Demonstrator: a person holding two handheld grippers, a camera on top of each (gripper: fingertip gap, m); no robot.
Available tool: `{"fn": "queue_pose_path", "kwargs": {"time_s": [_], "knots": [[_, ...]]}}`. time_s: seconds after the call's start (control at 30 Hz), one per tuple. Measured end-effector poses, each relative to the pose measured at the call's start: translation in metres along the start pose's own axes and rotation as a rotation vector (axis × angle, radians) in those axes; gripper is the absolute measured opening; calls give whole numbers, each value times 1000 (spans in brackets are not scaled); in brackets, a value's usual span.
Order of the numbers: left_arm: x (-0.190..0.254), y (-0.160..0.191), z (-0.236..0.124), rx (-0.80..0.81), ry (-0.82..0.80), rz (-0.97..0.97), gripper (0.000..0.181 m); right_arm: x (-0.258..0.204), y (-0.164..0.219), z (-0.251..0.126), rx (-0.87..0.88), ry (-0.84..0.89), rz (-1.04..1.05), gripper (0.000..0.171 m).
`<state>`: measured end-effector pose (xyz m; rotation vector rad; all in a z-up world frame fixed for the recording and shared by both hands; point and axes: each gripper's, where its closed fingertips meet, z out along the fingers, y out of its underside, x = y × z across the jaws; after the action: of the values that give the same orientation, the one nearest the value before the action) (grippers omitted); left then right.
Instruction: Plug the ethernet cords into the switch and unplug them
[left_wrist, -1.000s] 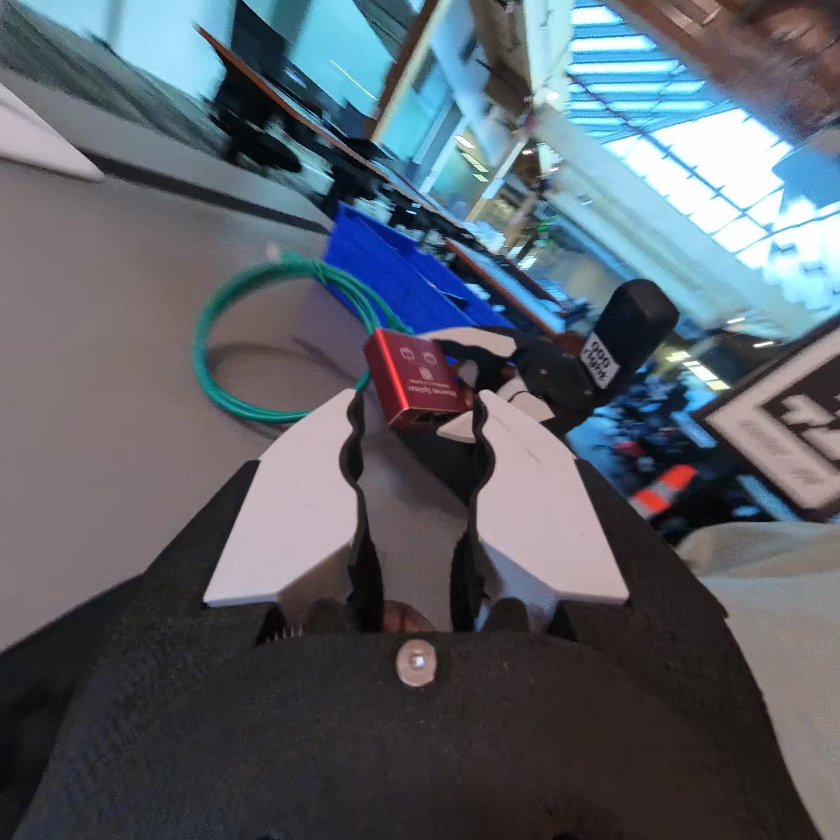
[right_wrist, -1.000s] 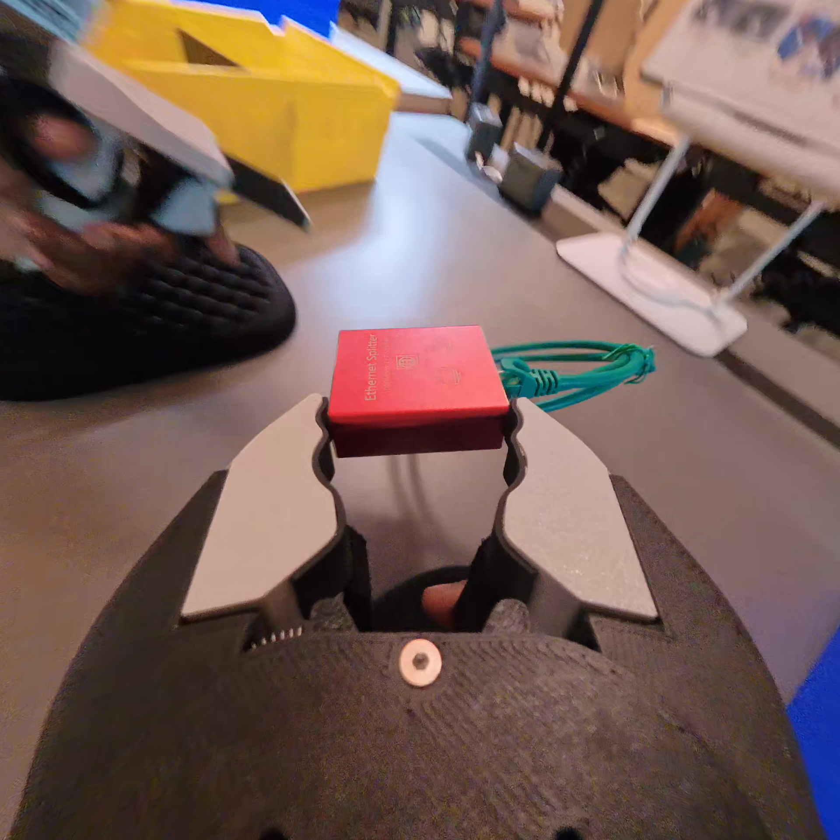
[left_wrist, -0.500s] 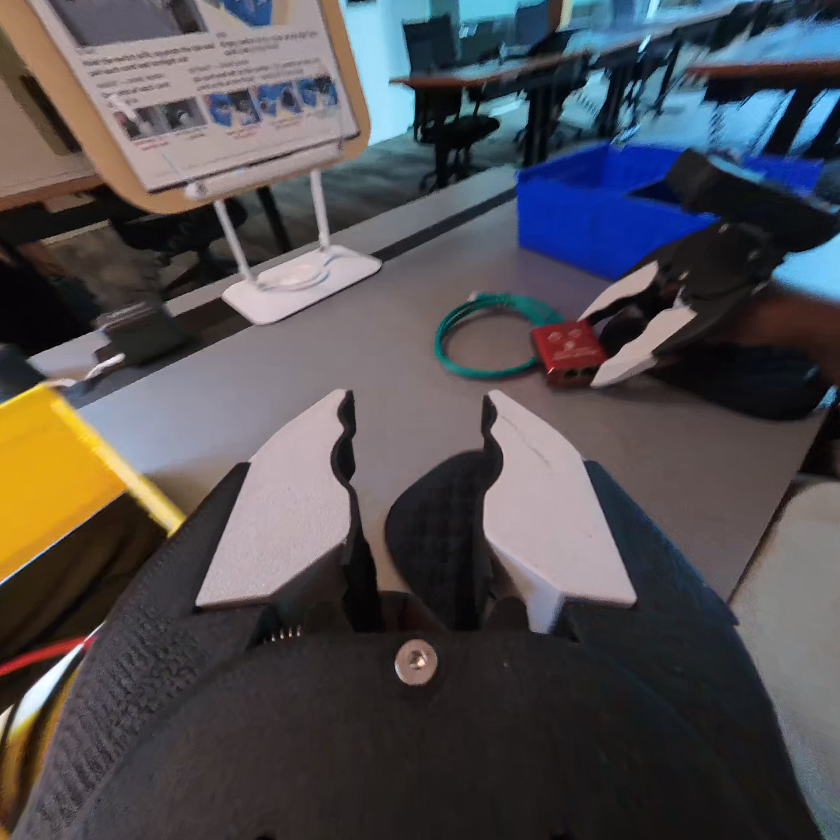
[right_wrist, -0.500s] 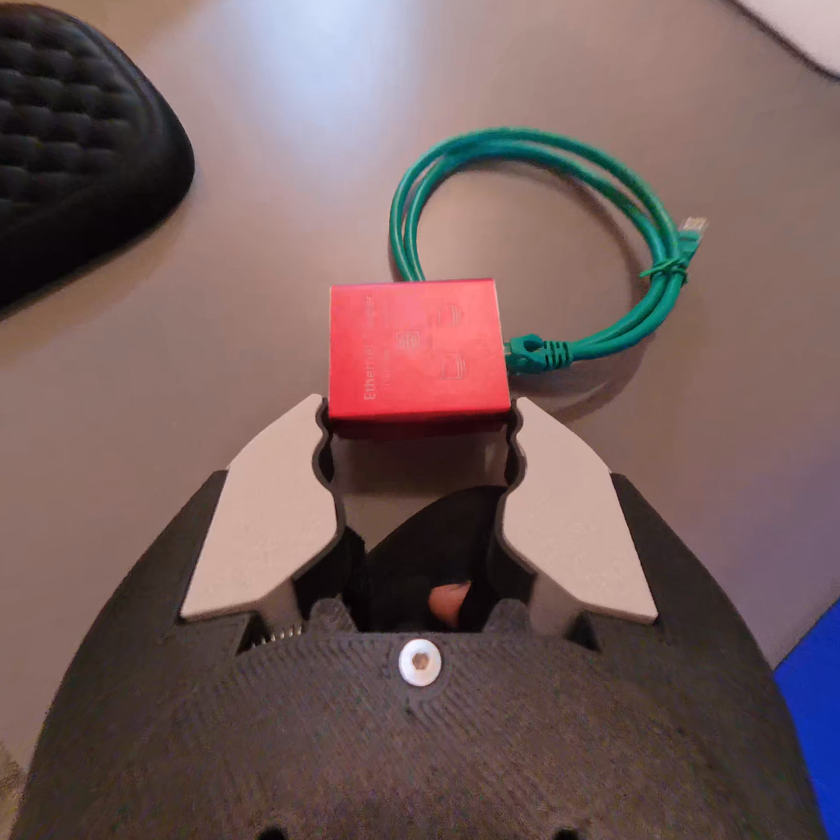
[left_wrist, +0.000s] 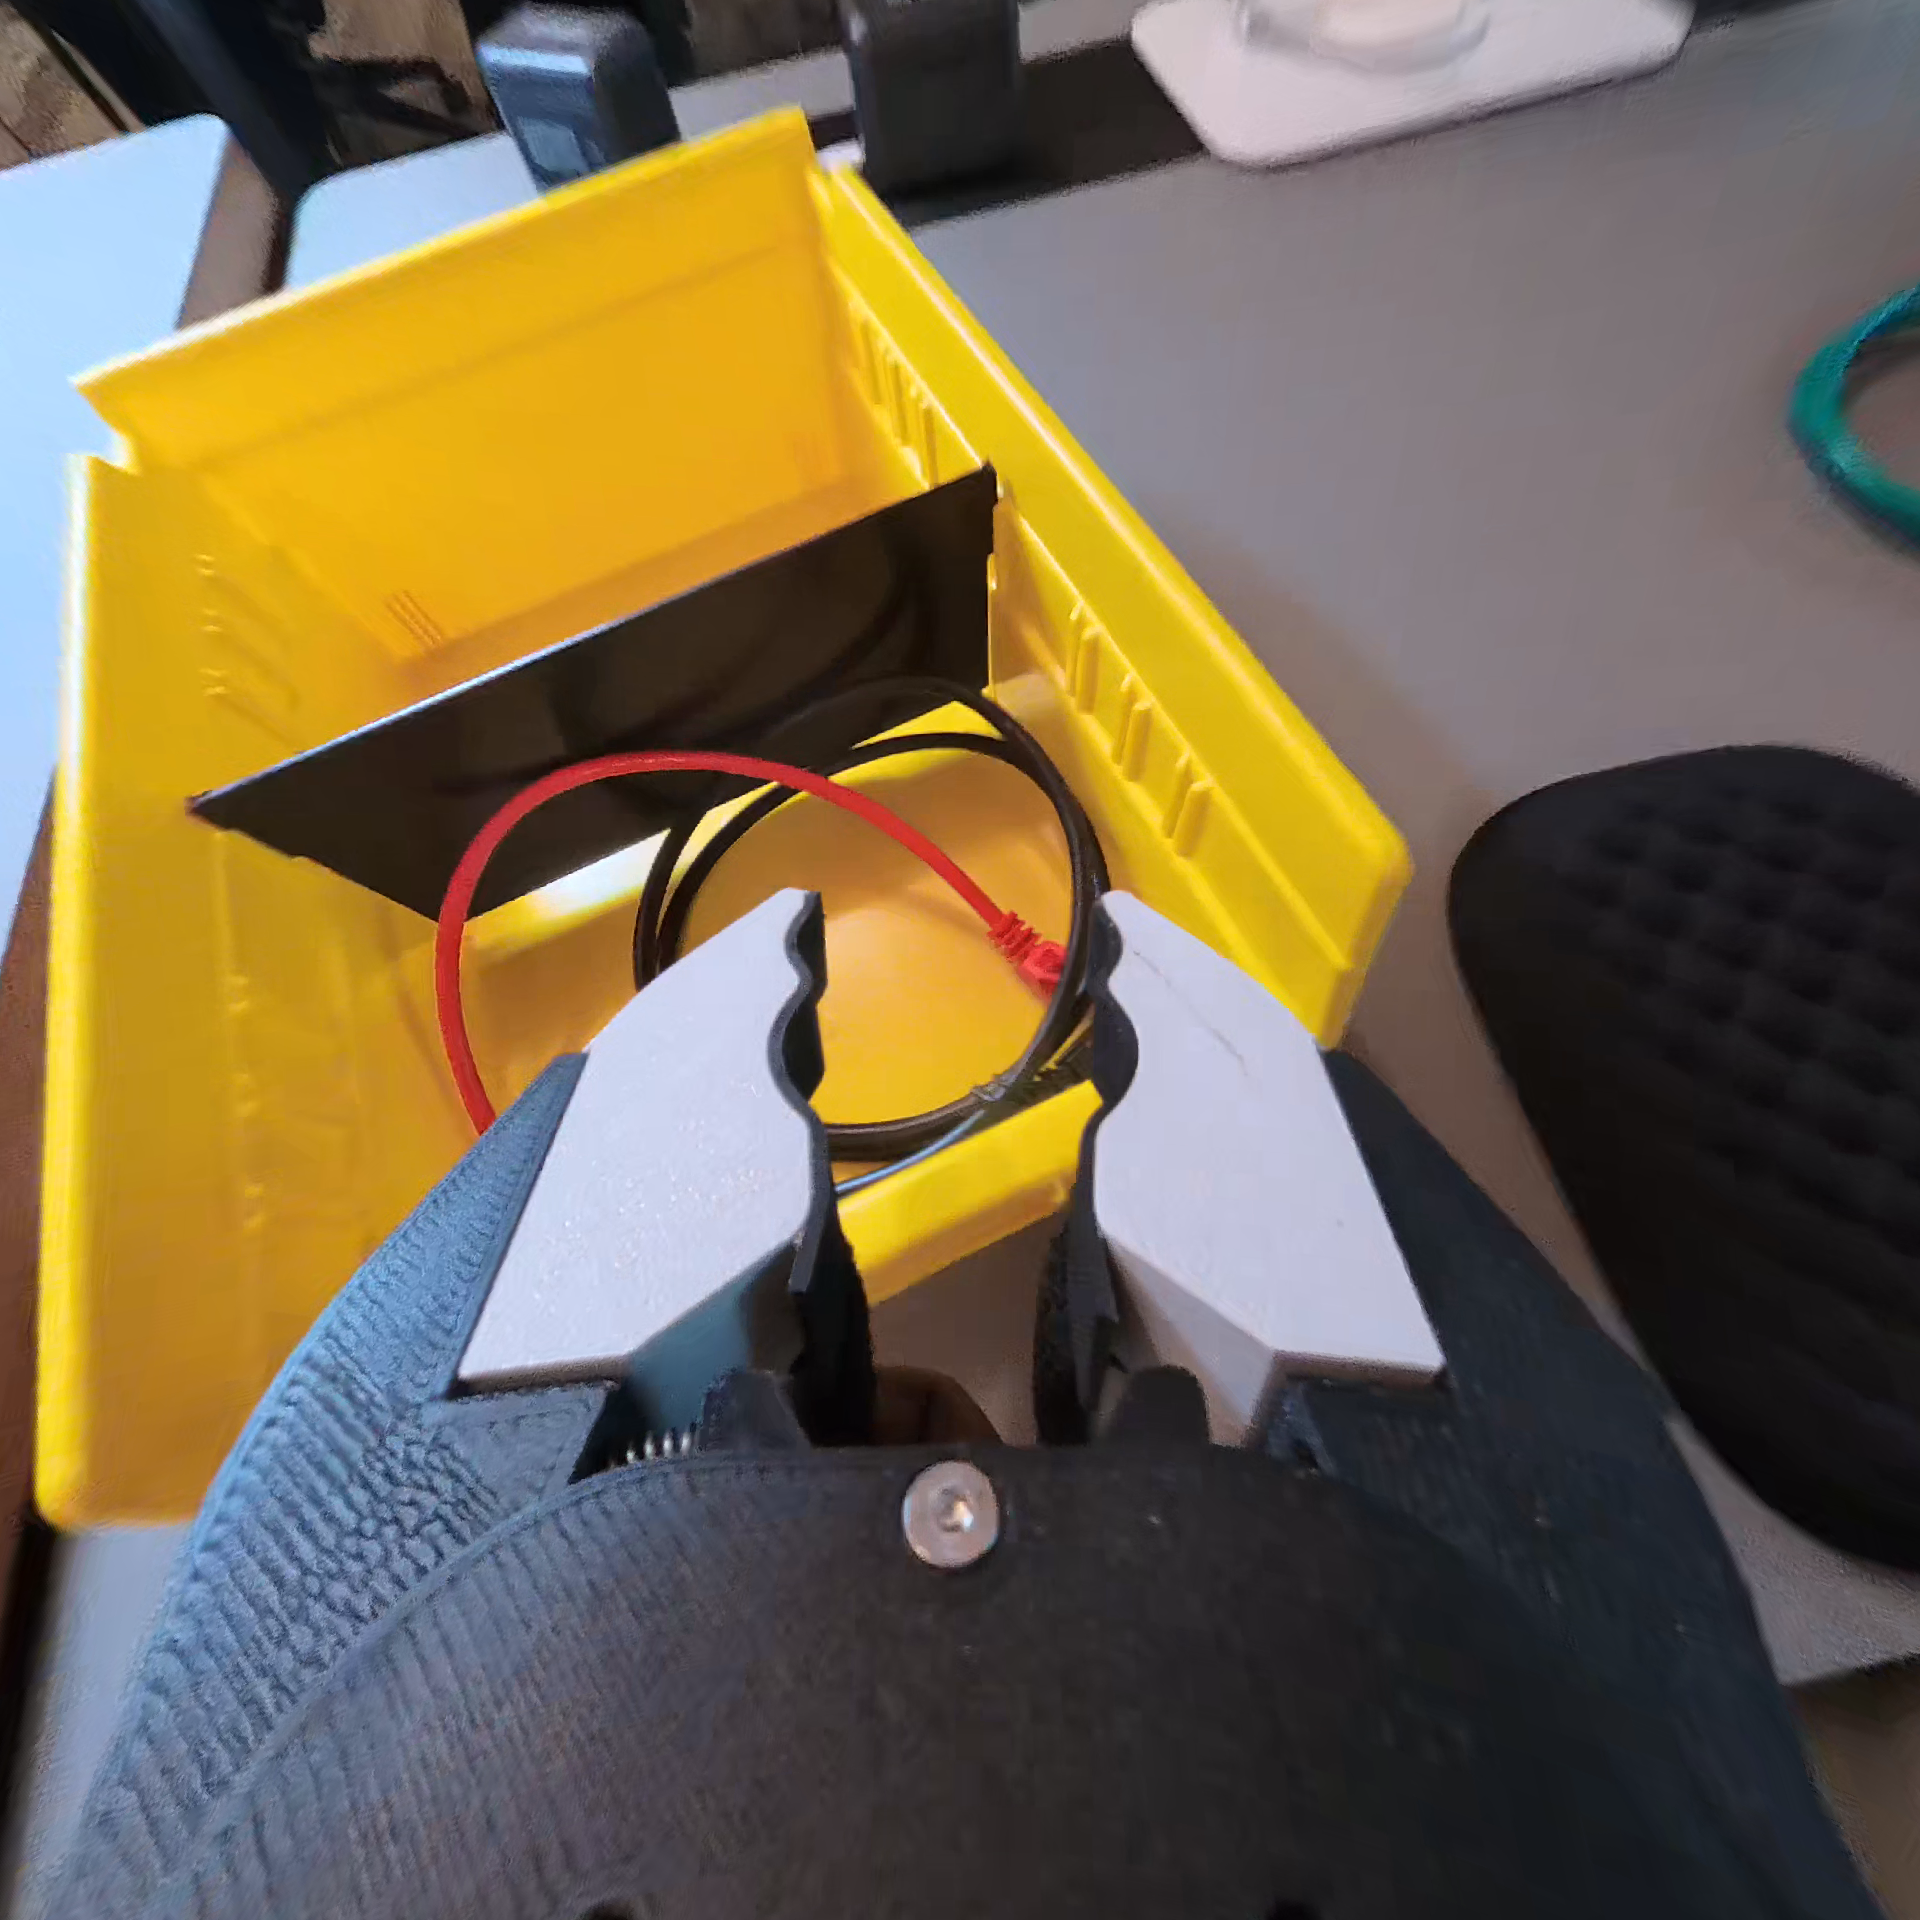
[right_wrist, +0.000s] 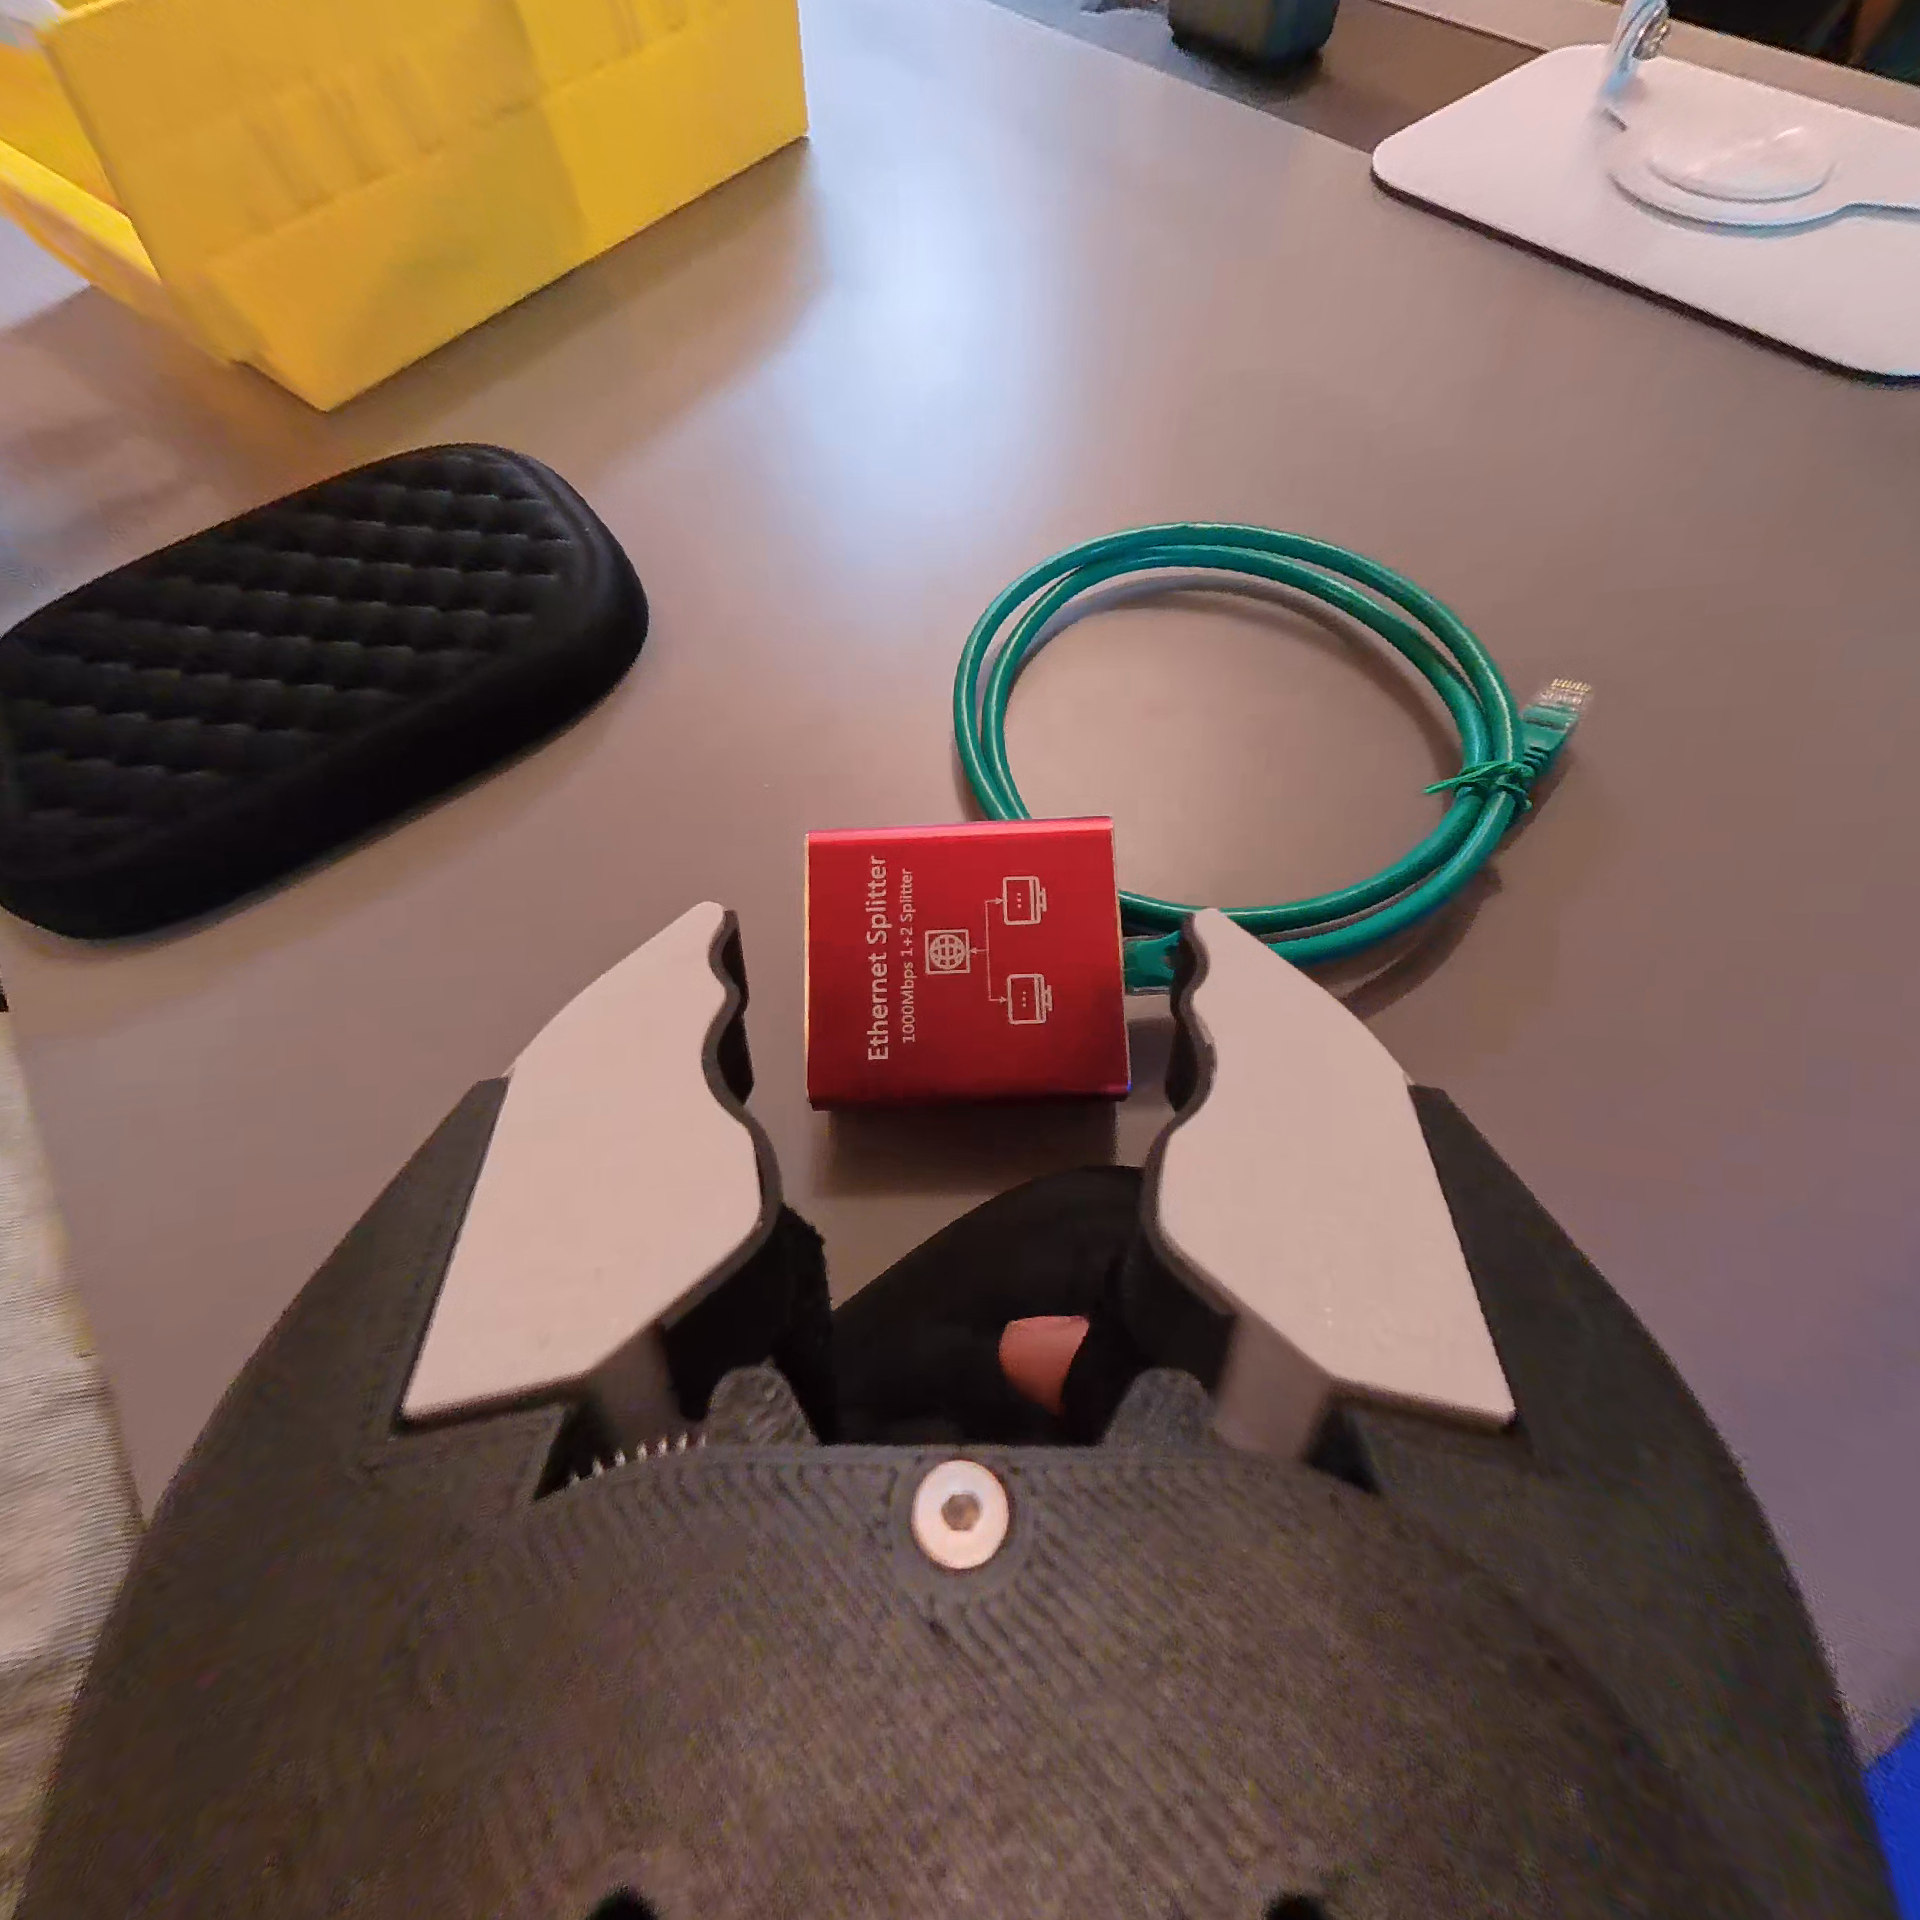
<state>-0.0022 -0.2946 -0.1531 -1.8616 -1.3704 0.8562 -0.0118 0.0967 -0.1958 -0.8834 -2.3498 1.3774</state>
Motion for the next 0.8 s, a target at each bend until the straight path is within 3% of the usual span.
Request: {"fn": "queue_pose_path", "kwargs": {"time_s": [0.13,0.43,0.47,0.63,0.8], "knots": [[-1,11,32,-153,50,47,34,0,1,1,-6,7,-10,77],[-6,34,81,-447,93,-105,36,0,4,3,-26,26,-29,75],[-5,34,81,-449,99,-87,25,0,4,3,-26,25,-29,74],[-8,19,72,-280,62,-85,16,1,3,2,-14,29,-25,72],[-18,-37,12,205,25,-192,5,1,3,2,-12,26,-27,69]]}}
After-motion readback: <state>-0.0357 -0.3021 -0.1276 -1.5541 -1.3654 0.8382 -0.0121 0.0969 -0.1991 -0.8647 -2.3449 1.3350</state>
